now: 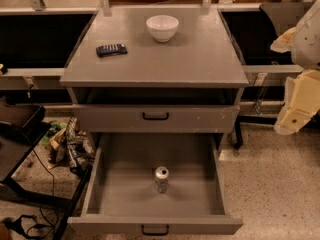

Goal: Pick redbull can from middle drawer and place on counter

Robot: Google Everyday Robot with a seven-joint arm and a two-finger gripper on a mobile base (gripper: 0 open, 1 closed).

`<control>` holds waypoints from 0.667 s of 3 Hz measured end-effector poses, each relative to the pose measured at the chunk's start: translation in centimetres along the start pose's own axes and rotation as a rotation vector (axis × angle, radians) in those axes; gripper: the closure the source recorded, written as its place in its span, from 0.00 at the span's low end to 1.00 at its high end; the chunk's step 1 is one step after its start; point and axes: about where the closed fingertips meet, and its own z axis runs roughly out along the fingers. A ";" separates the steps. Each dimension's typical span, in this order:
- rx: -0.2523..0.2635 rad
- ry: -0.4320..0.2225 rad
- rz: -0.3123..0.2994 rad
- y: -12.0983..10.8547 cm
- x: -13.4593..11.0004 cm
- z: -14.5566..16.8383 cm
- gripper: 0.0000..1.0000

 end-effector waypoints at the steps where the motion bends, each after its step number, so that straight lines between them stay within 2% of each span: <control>1: 0.000 0.000 0.000 0.0 0.0 0.0 0.00; 2: 0.018 -0.018 0.006 -0.1 -0.1 -0.2 0.00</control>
Offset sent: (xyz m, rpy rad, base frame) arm 0.0010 -0.0004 0.0012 0.0327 -0.0304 -0.0118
